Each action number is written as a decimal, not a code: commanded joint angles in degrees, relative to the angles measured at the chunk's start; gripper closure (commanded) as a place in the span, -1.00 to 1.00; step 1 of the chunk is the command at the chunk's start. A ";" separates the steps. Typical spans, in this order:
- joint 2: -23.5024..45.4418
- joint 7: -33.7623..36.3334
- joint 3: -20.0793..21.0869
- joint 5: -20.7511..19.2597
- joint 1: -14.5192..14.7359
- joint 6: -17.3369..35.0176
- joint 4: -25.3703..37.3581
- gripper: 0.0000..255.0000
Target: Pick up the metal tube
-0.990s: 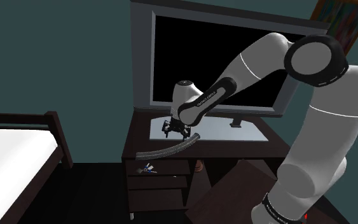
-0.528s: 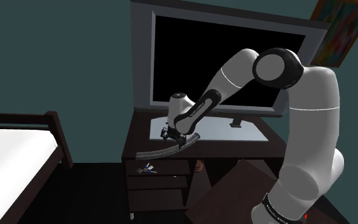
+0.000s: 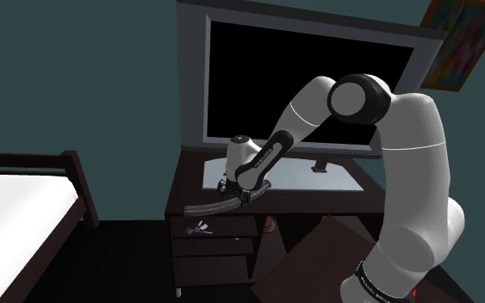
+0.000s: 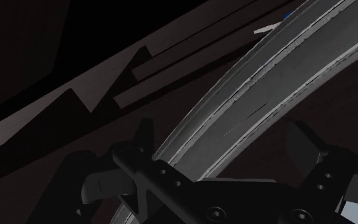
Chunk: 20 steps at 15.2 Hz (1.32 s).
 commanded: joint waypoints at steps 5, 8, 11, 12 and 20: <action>0.25 0.16 -0.15 -0.16 0.12 0.28 -0.01 1.00; 0.29 0.18 -0.14 -0.15 0.16 0.24 0.08 1.00; -0.45 -0.15 0.19 0.18 -0.15 -0.28 -0.14 1.00; -1.16 -0.43 0.53 0.52 -0.41 -0.80 -0.34 1.00; -6.76 -2.85 3.09 3.52 -2.32 -5.13 -1.54 1.00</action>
